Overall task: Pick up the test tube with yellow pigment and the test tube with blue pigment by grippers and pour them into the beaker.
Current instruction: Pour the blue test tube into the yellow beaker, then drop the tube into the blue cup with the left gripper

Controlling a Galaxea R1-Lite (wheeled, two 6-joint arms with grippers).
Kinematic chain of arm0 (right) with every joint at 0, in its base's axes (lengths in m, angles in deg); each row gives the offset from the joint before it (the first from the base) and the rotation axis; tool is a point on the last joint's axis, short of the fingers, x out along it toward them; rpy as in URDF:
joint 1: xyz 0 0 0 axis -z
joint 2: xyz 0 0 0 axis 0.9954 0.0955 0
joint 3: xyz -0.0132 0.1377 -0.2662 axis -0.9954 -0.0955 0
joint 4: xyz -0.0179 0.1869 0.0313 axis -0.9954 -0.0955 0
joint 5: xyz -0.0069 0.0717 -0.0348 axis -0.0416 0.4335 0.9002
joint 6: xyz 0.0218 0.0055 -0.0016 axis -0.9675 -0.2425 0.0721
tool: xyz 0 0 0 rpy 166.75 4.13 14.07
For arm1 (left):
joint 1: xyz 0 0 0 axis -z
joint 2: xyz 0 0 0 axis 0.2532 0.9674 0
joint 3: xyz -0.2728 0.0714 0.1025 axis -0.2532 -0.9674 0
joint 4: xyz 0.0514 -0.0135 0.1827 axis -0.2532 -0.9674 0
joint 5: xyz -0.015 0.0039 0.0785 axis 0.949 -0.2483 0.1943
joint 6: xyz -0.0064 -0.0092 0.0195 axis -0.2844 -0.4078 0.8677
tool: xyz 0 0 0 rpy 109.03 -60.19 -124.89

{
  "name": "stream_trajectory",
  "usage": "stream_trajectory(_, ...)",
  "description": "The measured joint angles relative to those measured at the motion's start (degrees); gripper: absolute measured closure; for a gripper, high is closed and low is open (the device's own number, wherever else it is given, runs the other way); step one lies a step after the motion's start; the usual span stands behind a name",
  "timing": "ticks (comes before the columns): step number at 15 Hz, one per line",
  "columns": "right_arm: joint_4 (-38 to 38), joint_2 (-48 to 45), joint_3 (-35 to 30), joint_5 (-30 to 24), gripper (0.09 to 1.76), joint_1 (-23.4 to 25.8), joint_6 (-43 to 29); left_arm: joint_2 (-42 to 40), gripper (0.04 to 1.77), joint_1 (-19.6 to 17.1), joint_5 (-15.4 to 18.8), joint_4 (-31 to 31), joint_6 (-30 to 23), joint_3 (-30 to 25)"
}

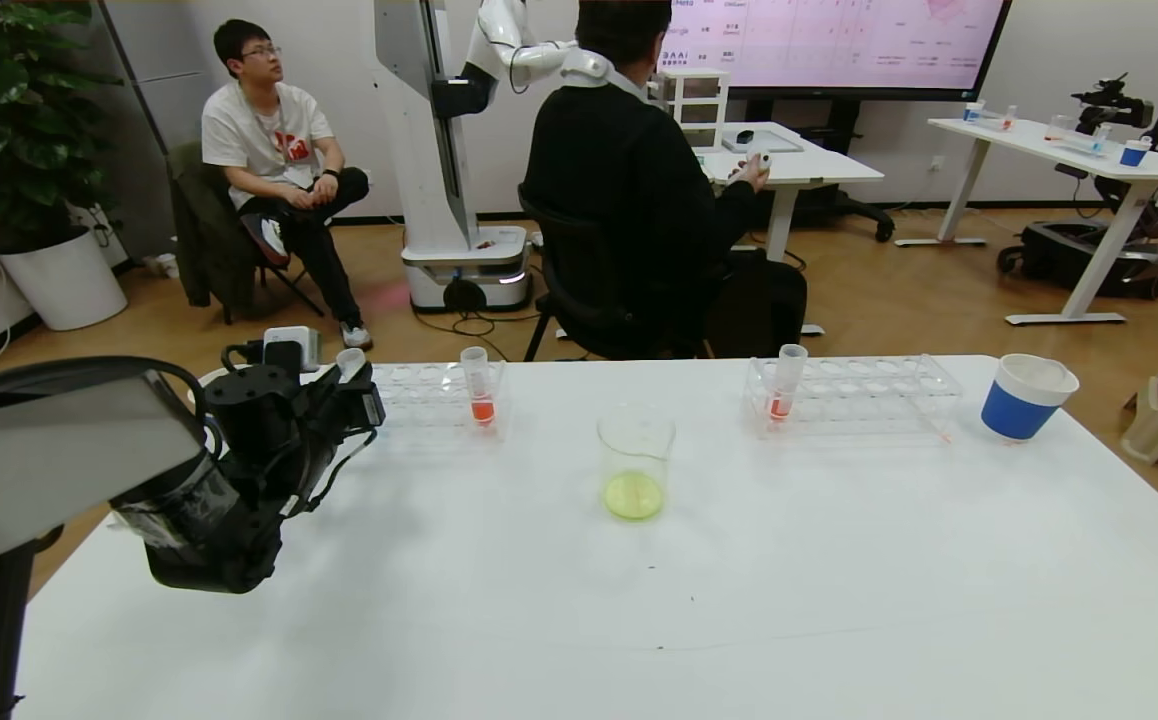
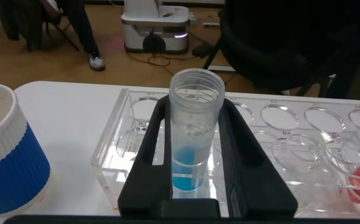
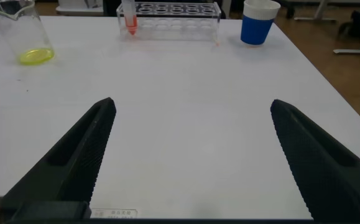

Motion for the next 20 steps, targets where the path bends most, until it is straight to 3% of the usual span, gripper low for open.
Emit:
stream_trajectory(4, 0.0, 0.0, 0.0, 0.0, 0.11, 0.0, 0.0, -1.7, 1.32, 0.1, -0.1, -1.6, 0.2, 0.5)
stream_trajectory(11, 0.0, 0.0, 0.0, 0.0, 0.11, 0.0, 0.0, -13.3, 1.32, 0.6, 0.1, -19.8, 0.0, 5.4)
stream_trajectory(15, 0.0, 0.0, 0.0, 0.0, 0.11, 0.0, 0.0, -16.9, 1.32, 0.9, 0.3, -21.6, 0.0, 6.0)
stream_trajectory(20, 0.0, 0.0, 0.0, 0.0, 0.11, 0.0, 0.0, -19.9, 1.32, 6.9, 3.6, -27.3, 4.0, 11.1)
